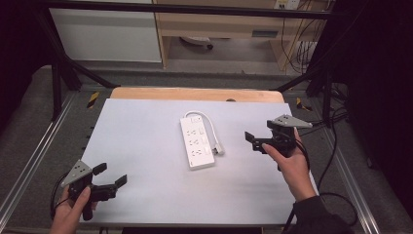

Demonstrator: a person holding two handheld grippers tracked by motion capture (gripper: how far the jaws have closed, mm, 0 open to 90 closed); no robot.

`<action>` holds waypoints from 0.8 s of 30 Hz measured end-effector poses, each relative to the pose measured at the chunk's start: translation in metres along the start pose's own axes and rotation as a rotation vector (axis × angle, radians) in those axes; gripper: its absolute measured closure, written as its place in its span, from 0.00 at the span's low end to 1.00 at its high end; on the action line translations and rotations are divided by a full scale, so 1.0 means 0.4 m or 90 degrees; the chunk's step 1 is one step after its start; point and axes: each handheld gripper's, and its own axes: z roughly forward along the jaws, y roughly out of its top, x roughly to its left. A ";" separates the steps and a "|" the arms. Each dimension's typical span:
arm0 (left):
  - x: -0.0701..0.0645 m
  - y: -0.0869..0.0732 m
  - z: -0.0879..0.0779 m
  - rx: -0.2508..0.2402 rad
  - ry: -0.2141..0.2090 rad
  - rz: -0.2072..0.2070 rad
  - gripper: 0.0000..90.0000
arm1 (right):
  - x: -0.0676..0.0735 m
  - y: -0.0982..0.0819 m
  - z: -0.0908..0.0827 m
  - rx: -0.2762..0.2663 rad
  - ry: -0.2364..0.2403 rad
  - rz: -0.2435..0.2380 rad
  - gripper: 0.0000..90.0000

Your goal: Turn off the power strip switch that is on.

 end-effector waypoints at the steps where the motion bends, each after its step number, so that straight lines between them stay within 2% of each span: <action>1: 0.000 0.000 0.000 0.000 -0.001 -0.001 0.06 | 0.000 0.000 0.000 0.000 0.000 0.000 0.06; 13: -0.002 -0.001 0.002 0.003 -0.003 0.003 0.06 | 0.014 0.036 0.038 -0.002 0.004 0.001 0.15; 15: -0.002 -0.001 0.002 0.004 -0.003 0.003 0.06 | 0.014 0.041 0.045 -0.002 0.002 0.001 0.25; 16: -0.002 -0.001 0.002 0.004 -0.003 0.003 0.06 | 0.014 0.041 0.045 -0.002 0.002 0.001 0.25; 18: -0.001 -0.001 0.002 0.004 -0.004 0.004 0.06 | 0.013 0.045 0.050 -0.007 -0.003 -0.004 0.34; 19: -0.001 -0.001 0.002 0.004 -0.004 0.004 0.06 | 0.013 0.045 0.050 -0.007 -0.003 -0.004 0.34; 20: -0.001 -0.001 0.002 0.005 -0.004 0.004 0.06 | 0.013 0.048 0.054 -0.011 -0.004 -0.003 0.40; 21: -0.002 -0.001 0.002 0.005 -0.003 0.004 0.06 | 0.013 0.048 0.054 -0.011 -0.004 -0.003 0.40; 22: -0.002 -0.001 0.003 0.005 -0.003 0.005 0.06 | 0.012 0.051 0.057 -0.014 -0.007 -0.006 0.46; 24: -0.002 -0.001 0.003 0.005 -0.003 0.005 0.06 | 0.012 0.053 0.060 -0.016 -0.007 -0.007 0.50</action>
